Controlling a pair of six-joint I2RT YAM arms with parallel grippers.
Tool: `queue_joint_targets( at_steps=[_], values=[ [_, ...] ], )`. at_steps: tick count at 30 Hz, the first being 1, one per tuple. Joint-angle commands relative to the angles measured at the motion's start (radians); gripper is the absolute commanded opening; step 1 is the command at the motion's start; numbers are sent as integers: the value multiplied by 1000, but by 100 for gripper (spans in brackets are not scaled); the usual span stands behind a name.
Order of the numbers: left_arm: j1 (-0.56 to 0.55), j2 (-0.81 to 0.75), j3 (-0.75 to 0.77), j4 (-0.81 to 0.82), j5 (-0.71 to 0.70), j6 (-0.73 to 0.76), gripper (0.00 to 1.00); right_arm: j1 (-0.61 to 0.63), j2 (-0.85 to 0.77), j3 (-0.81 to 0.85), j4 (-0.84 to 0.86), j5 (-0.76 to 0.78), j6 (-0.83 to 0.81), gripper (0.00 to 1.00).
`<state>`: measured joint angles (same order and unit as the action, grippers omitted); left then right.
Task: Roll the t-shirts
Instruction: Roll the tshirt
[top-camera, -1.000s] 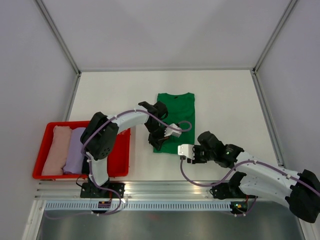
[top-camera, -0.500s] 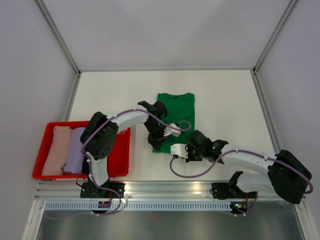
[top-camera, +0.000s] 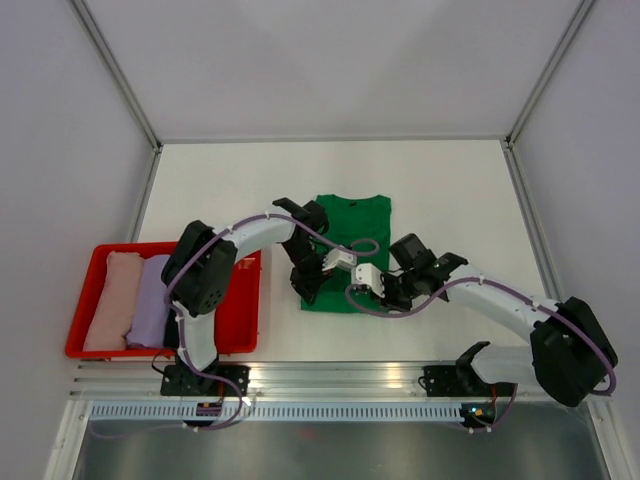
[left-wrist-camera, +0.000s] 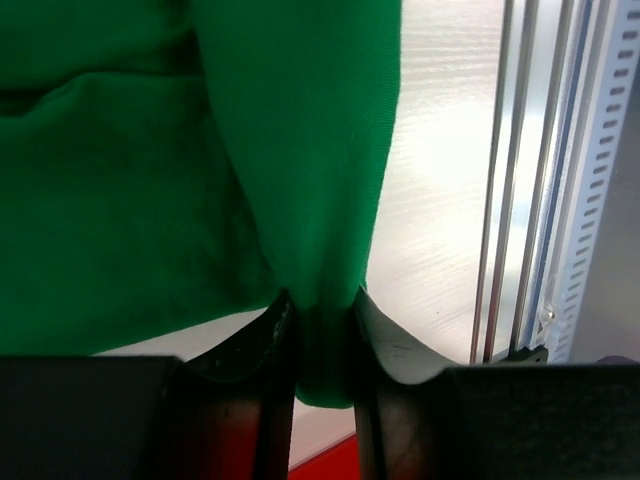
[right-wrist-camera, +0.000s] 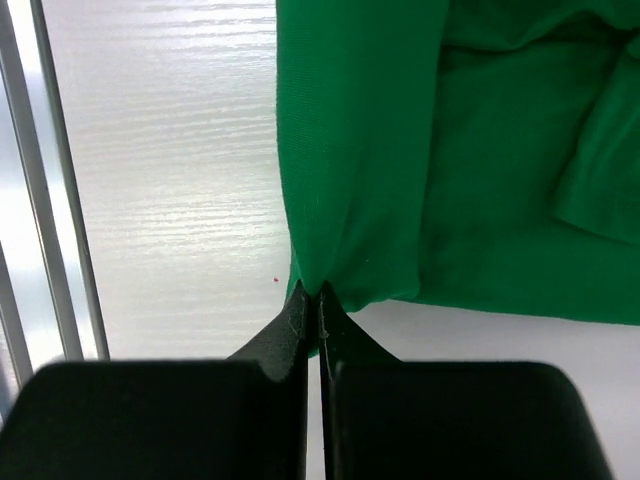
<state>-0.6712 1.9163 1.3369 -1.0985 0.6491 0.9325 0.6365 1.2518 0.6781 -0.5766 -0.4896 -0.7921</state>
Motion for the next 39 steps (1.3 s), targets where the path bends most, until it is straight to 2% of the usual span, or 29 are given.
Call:
queue_joint_targets(
  at_steps=[1,2,3,7,13,18,23,25,27,37,39],
  values=[
    [56,46,88,-35,40,-24,32,-55,61,58,7,-99,42,0],
    [71,49,108,-35,37,-38,38,-72,93,66,4,-98,44,1],
    [79,50,113,-35,35,-38,41,-75,104,75,6,-86,45,0],
    [97,44,91,-37,24,-34,42,-115,120,67,63,-59,112,0],
    [107,65,100,-32,46,-67,26,-195,164,129,90,-90,174,0],
    [108,84,119,-15,75,-142,3,-221,181,161,69,-107,185,2],
    [111,81,107,44,67,-211,2,-244,164,176,58,-112,203,6],
    [114,87,113,71,54,-266,2,-253,169,189,57,-112,221,25],
    [120,105,120,103,34,-303,2,-261,172,196,72,-100,253,32],
    [144,144,111,158,-55,-379,2,-333,258,196,207,-116,411,34],
    [150,145,113,166,-60,-379,2,-359,265,193,228,-173,450,34]
  ],
)
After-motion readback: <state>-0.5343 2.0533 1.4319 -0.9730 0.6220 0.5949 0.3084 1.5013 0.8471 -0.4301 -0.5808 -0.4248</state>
